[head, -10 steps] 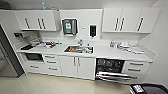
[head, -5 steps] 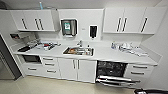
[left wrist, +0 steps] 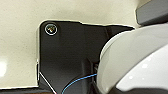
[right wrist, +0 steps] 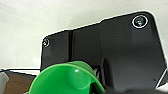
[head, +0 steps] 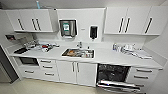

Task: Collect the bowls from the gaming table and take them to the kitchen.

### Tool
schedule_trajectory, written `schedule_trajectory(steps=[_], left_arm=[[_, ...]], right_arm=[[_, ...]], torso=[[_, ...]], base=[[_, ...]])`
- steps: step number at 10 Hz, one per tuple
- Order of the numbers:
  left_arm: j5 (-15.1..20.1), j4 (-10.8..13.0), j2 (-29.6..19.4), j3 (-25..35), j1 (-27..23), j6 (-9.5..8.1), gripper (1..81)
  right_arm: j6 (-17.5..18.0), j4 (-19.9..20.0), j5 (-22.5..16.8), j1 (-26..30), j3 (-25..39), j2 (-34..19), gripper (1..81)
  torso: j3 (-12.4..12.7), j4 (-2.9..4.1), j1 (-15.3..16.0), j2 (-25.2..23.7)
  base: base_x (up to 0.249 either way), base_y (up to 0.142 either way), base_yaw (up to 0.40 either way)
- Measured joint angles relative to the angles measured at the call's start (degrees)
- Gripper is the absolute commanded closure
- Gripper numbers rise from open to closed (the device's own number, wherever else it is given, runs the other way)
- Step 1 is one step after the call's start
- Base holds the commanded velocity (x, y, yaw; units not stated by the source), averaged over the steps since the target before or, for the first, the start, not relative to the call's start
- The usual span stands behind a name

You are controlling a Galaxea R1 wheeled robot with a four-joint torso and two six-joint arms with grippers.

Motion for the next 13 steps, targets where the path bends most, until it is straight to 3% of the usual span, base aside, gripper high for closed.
schedule_trajectory(steps=[7, 10, 13], left_arm=[[-0.5, -0.15, 0.51, 0.05, -1.49, 0.0, 81.1], [0.77, -0.15, 0.13, 0.0, 1.43, 0.01, 81.1], [-0.22, -0.17, 0.21, 0.0, -0.63, 0.0, 81.1]], right_arm=[[-0.02, 0.02, 0.5, 1.39, -0.02, -0.2, 81.1], [-0.05, -0.27, -0.6, -1.18, -0.02, 0.11, 81.1], [-0.05, -0.22, 0.15, 0.65, -0.02, -0.11, 81.1]], torso=[[-0.05, 0.0, 0.1, 0.07], [-0.02, 0.0, 0.02, -0.02], [0.0, 0.0, 0.02, -0.04]], base=[[0.184, -0.074, 0.0], [0.172, -0.076, 0.0], [0.172, -0.076, 0.0]])
